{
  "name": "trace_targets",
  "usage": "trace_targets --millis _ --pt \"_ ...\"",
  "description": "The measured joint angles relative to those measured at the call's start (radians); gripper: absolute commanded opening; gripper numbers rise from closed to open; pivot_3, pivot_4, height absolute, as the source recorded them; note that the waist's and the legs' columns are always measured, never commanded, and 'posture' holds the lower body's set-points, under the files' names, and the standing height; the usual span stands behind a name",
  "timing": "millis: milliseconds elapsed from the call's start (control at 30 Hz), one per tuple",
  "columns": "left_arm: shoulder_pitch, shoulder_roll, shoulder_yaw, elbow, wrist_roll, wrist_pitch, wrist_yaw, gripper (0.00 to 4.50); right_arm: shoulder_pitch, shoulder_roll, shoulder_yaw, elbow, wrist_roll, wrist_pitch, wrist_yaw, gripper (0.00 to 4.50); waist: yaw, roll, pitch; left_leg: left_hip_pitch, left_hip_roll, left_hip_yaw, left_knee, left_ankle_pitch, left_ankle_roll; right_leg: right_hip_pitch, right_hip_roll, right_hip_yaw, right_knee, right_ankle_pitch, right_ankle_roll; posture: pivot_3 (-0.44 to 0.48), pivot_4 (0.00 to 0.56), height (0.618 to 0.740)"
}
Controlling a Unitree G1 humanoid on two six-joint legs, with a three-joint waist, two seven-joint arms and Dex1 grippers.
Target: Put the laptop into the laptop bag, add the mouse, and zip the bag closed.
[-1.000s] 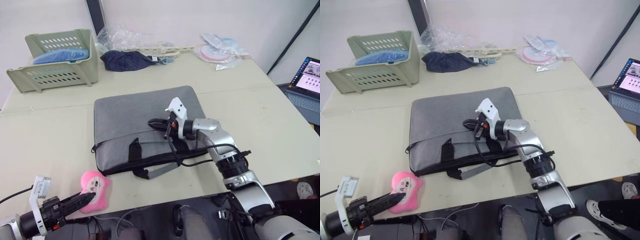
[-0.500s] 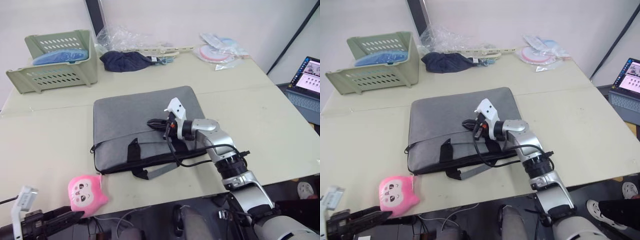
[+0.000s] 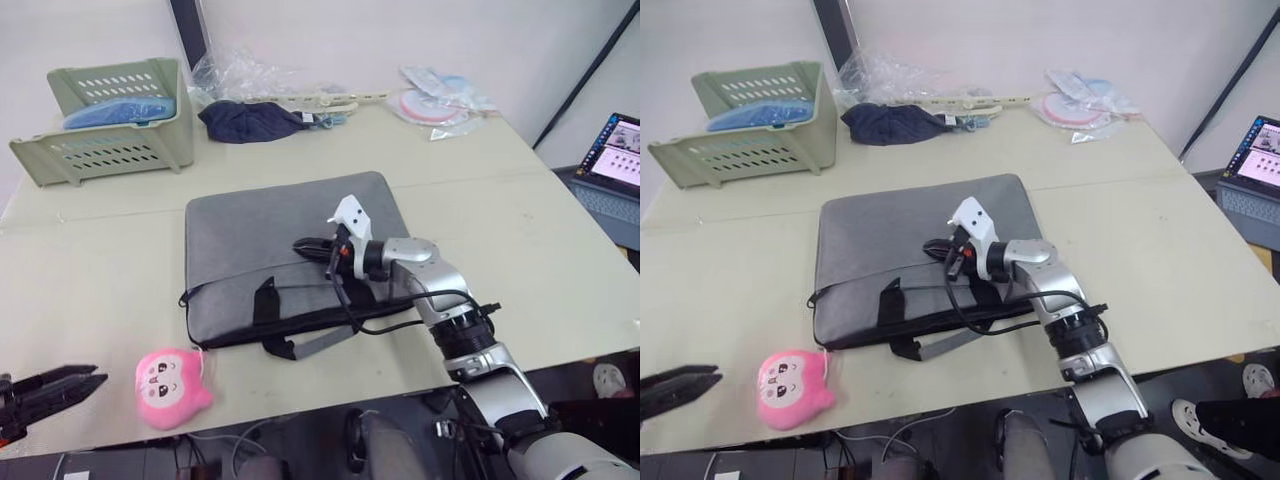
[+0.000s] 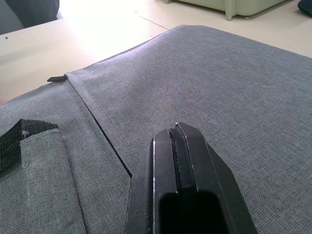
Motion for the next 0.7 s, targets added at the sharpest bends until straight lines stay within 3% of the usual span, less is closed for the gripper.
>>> trace_targets --millis 333,700 --pt "-0.293 0.01 -0.271 0.134 0.085 -0.02 -0.014 3.62 0.006 0.007 0.006 -0.03 0.0 0.022 -0.013 0.0 0.0 -0.001 0.001 0.002 0.008 0.013 0.0 -0.002 -0.005 0.0 0.009 0.0 0.002 -0.001 -0.003 0.0 0.15 0.74" --pt "-0.379 0.009 -0.407 0.207 0.138 -0.033 -0.064 3.62 0.031 0.003 0.005 -0.075 0.0 0.042 -0.036 0.0 -0.001 -0.002 0.002 0.002 0.008 0.015 -0.001 -0.002 -0.005 -0.002 0.01 -0.002 0.001 -0.002 -0.003 0.0 0.15 0.74"
